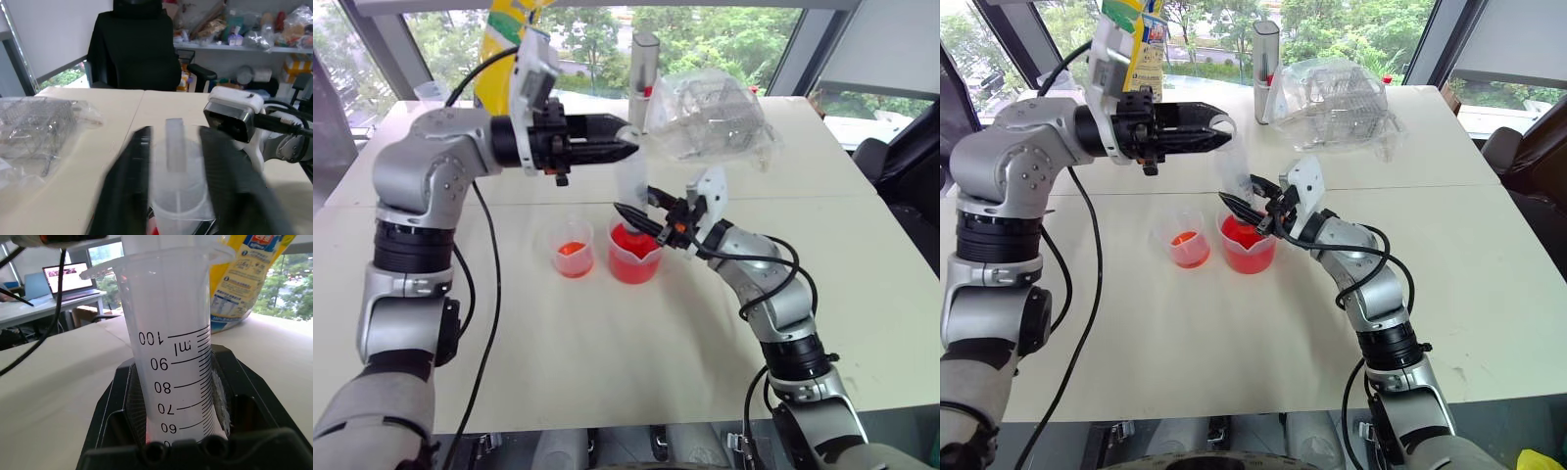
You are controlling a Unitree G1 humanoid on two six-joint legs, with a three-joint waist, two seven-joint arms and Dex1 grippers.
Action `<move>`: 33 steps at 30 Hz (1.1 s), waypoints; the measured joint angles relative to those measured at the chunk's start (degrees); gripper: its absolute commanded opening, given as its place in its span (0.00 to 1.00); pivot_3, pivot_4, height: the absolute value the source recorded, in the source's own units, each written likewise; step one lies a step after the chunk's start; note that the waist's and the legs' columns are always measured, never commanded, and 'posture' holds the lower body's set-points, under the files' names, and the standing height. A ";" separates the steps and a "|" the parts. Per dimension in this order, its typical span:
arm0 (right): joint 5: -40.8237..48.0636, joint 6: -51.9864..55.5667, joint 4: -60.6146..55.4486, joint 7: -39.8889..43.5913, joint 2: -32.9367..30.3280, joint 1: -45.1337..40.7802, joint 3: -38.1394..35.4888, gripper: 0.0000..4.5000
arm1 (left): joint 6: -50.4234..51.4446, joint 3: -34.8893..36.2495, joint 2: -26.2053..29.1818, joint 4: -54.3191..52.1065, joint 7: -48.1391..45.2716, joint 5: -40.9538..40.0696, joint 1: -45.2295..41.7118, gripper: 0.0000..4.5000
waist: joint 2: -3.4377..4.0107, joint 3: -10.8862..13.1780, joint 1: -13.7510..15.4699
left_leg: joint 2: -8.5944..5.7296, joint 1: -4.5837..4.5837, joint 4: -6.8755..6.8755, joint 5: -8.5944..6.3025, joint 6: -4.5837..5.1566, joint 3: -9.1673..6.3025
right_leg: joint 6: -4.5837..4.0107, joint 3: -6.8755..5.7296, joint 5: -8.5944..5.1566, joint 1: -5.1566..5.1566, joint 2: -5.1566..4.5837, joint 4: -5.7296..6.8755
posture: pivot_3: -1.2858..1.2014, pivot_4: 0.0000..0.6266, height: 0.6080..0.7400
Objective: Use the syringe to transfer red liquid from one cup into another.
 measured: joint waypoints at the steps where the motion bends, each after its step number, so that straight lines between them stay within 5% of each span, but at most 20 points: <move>1: 0.03 0.34 -0.53 0.00 -0.21 -0.39 -0.01 0.32 | 0.00 0.01 0.06 0.00 0.09 0.00 0.39 0.82 | 0.00 0.00 0.02 | 0.00 0.00 0.00 0.00 0.00 0.00 | 0.00 0.00 0.00 0.00 0.00 0.00 | 0.52 0.24 1.00; 3: 0.07 0.61 -1.33 0.02 -0.47 -0.94 -0.03 0.32 | 0.01 0.18 0.13 -0.01 0.28 -0.07 0.66 0.99 | 0.00 0.00 0.04 | 0.00 0.00 0.00 0.00 0.00 0.00 | 0.00 0.00 0.00 0.00 0.00 -0.01 | 0.52 0.24 1.00; 17: 0.83 2.78 -1.88 0.34 -0.70 -1.56 -0.09 0.32 | 6.59 10.98 9.08 -0.79 2.45 -6.55 3.07 0.99 | 0.00 0.00 -0.11 | 0.01 0.01 0.00 0.00 0.00 0.00 | 0.00 -0.01 0.00 0.00 -0.03 0.01 | 0.52 0.24 1.00; 25: 5.61 10.22 -4.74 0.03 -1.01 -12.89 -2.13 0.32 | 5.42 12.74 17.92 -1.56 1.26 -5.45 9.88 0.99 | 0.00 0.00 -0.06 | 0.03 0.00 0.00 0.02 -0.03 -0.01 | -0.01 -0.03 0.00 -0.03 -0.09 0.06 | 0.52 0.24 1.00; 33: 9.56 12.85 0.41 1.23 5.44 -20.14 -1.00 0.32 | 4.03 15.54 20.21 -1.90 1.75 -5.68 11.19 0.99 | 0.00 0.00 -0.10 | 0.02 0.00 0.00 0.02 -0.03 0.01 | -0.01 -0.05 0.00 -0.03 -0.10 0.06 | 0.52 0.24 1.00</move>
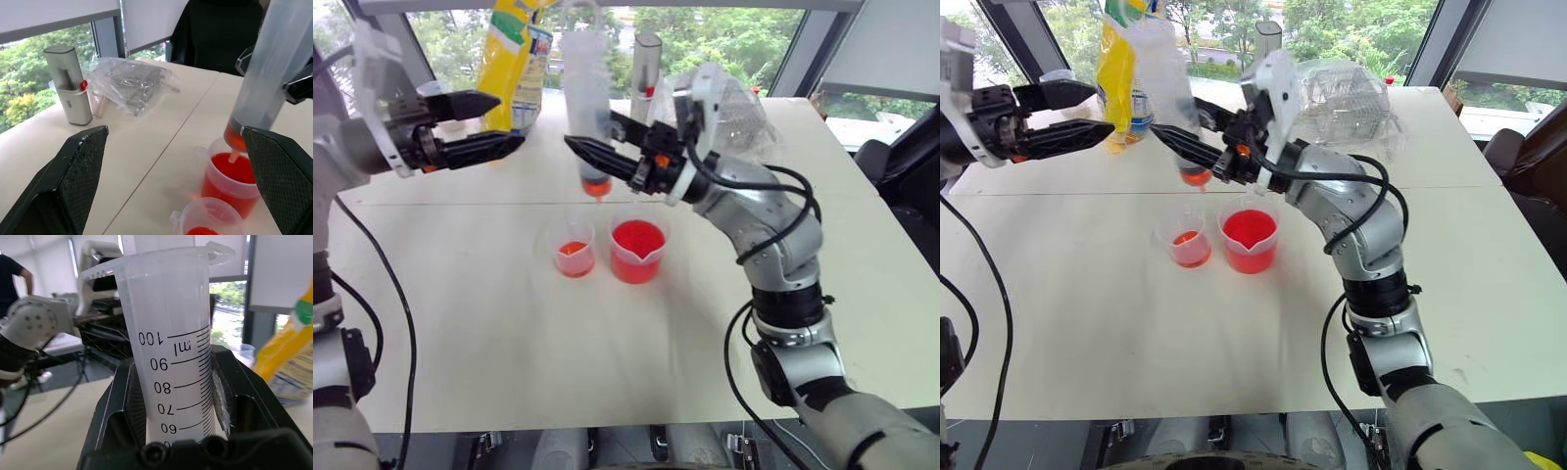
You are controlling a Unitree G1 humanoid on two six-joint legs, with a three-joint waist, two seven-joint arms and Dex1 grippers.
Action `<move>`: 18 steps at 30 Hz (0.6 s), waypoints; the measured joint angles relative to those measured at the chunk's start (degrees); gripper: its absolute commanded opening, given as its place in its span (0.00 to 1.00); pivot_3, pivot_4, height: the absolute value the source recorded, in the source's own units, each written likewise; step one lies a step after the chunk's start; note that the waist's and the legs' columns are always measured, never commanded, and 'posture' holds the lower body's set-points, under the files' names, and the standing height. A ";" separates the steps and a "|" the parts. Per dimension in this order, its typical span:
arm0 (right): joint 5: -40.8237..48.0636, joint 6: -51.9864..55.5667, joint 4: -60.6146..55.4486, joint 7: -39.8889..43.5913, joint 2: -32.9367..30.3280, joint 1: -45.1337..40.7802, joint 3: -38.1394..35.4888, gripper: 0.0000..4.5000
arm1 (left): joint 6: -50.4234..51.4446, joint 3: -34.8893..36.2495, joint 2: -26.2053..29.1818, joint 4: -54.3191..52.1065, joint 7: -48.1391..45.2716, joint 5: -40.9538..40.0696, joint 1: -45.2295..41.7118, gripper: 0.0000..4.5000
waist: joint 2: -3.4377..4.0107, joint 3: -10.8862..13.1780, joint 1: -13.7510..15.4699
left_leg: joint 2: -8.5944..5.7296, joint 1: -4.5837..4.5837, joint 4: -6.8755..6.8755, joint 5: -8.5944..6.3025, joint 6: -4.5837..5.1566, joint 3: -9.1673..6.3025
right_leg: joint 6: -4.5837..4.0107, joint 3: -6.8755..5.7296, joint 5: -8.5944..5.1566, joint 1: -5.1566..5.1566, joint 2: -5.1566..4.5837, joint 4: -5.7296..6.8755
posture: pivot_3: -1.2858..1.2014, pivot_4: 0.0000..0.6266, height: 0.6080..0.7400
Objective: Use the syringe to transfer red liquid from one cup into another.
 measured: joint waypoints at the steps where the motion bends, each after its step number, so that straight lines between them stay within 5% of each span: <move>1: -0.20 -0.61 1.48 0.44 0.80 0.07 0.84 0.32 | 0.13 0.43 0.14 -0.28 0.25 -0.17 0.27 0.99 | 0.00 0.00 -0.04 | 0.00 0.00 0.00 0.00 0.00 0.01 | 0.00 0.00 0.00 0.00 0.00 0.00 | 0.52 0.24 1.00; 18: -9.50 -14.77 16.62 4.48 6.75 5.07 7.84 0.32 | 9.53 5.81 0.79 -8.28 5.69 -11.42 -1.41 0.99 | 0.00 0.00 -0.12 | -0.01 0.00 0.00 0.01 -0.02 -0.02 | 0.00 0.00 0.00 -0.01 -0.02 0.03 | 0.52 0.24 1.00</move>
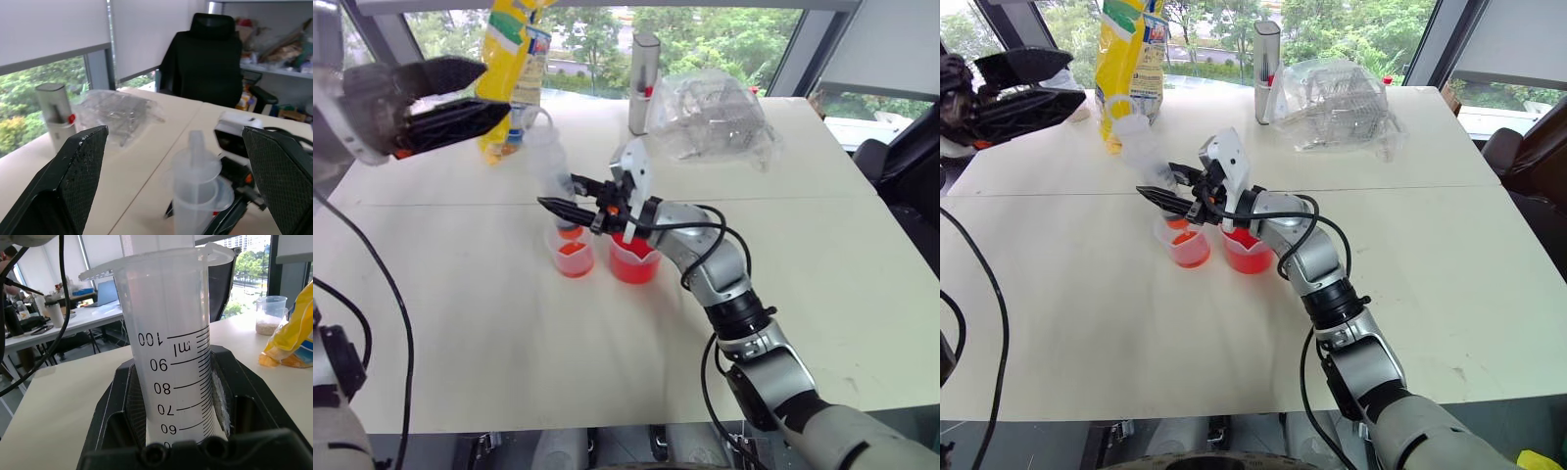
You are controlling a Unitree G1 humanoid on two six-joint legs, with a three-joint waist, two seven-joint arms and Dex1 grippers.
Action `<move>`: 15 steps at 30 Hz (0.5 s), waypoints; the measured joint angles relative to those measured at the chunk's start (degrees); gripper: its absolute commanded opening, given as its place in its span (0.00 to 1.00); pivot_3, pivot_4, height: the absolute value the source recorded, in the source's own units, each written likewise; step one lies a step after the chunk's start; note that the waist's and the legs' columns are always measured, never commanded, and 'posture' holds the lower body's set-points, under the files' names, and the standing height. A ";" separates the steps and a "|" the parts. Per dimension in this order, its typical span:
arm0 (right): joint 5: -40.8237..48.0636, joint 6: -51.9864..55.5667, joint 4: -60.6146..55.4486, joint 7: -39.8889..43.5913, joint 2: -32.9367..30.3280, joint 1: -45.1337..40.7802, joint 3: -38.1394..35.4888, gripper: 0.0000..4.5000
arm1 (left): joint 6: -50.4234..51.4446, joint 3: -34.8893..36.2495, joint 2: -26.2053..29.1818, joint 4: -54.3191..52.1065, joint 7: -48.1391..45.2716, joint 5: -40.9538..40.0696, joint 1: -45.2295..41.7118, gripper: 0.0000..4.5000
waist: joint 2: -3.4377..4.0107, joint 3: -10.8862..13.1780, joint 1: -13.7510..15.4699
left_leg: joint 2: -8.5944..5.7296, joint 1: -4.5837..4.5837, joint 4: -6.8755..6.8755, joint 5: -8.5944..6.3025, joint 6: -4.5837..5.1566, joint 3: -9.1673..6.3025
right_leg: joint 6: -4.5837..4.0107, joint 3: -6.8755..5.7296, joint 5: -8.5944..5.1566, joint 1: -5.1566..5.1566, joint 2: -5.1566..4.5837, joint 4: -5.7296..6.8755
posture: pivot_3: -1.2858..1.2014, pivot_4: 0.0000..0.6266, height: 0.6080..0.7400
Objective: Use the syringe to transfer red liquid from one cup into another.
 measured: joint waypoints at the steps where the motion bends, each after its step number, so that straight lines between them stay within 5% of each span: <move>1: -0.04 -0.04 0.08 0.01 0.02 0.00 0.00 0.32 | 0.00 -0.60 -0.34 -0.23 0.30 0.03 -0.08 0.99 | 0.00 0.00 0.00 | 0.00 0.00 0.00 0.00 0.00 0.00 | 0.00 0.00 0.00 0.00 0.00 0.01 | 0.52 0.24 1.00; 11: -1.25 -0.68 0.23 -0.02 0.90 0.00 0.01 0.32 | -0.22 -5.06 -2.90 -1.03 1.58 0.91 0.96 0.99 | 0.00 0.00 -0.04 | 0.00 0.00 0.00 0.01 -0.01 0.01 | 0.00 0.01 0.00 -0.01 0.00 0.01 | 0.52 0.24 1.00; 15: -1.82 -0.92 0.23 0.05 0.97 0.00 0.01 0.32 | -0.22 -5.45 -3.23 -1.02 1.72 1.10 0.96 0.61 | 0.00 0.00 -0.02 | 0.00 0.00 0.00 0.01 -0.01 0.01 | 0.00 0.01 0.00 -0.01 0.00 0.01 | 0.52 0.24 1.00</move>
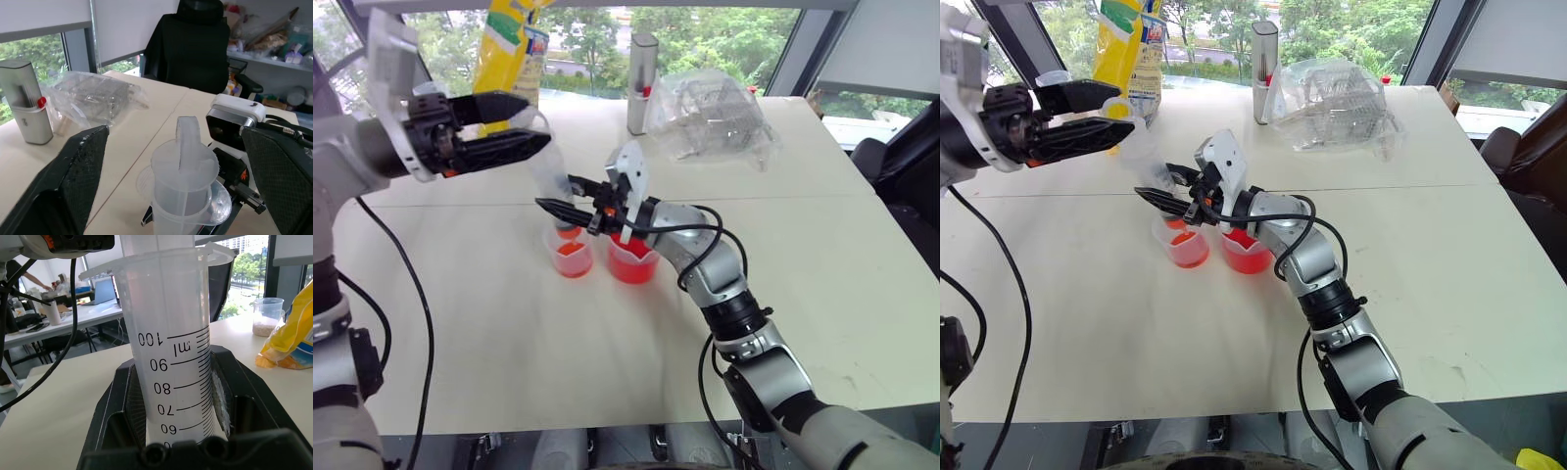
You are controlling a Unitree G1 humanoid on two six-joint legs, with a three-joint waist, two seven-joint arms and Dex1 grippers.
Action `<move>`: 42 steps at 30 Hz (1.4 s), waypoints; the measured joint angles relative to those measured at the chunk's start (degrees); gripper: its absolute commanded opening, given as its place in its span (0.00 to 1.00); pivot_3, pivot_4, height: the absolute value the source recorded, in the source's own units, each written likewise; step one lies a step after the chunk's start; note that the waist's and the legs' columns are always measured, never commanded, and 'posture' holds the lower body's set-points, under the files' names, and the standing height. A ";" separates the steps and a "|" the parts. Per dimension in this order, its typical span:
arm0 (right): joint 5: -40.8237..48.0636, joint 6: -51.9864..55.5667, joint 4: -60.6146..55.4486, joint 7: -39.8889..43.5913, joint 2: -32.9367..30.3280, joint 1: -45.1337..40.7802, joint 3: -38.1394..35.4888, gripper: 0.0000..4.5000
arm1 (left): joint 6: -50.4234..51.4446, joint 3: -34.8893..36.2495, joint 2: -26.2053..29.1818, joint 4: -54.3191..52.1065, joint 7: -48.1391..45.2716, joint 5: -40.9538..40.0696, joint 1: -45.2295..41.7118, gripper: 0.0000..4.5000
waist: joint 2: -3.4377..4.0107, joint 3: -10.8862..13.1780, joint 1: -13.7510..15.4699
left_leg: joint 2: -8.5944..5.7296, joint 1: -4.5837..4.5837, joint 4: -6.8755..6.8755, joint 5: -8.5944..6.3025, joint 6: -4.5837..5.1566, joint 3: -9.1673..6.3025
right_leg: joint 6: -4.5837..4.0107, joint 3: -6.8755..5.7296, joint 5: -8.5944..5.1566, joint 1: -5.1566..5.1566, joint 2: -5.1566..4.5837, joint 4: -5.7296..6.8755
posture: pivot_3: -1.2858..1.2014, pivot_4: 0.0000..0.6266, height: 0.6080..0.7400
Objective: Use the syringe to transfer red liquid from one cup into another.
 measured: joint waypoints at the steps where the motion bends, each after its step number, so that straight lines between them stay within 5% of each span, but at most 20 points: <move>1: -0.02 -0.07 0.00 0.01 0.04 0.00 0.00 0.32 | 0.00 -0.01 -0.09 0.00 0.01 0.00 0.00 0.50 | 0.00 0.00 0.00 | 0.00 0.00 0.00 0.00 0.00 0.00 | 0.00 0.00 0.00 0.00 0.00 0.00 | 0.52 0.24 1.00; 5: -0.39 -0.08 0.04 -0.11 0.21 0.00 -0.01 0.32 | 0.05 -0.05 -0.30 -0.14 -0.11 -0.12 0.01 0.04 | 0.00 0.00 0.00 | 0.00 0.00 0.00 0.00 0.00 0.00 | 0.00 0.00 0.00 0.00 0.00 0.00 | 0.52 0.24 1.00; 6: -0.45 -0.08 0.04 -0.14 0.21 0.00 -0.05 0.32 | 0.10 -0.08 -0.33 -0.23 -0.12 -0.20 0.01 0.01 | 0.00 0.00 0.00 | 0.00 0.00 0.00 0.00 0.00 0.00 | 0.00 0.00 0.00 0.00 0.00 0.00 | 0.52 0.24 1.00; 42: 2.50 11.79 -3.55 -1.66 0.14 -2.78 -0.62 0.32 | -7.63 -0.96 0.56 -3.87 -2.49 4.01 6.39 0.01 | 0.00 0.00 -0.02 | 0.00 0.00 -0.01 0.00 0.00 0.00 | -0.01 0.00 0.00 -0.01 -0.02 0.00 | 0.52 0.24 1.00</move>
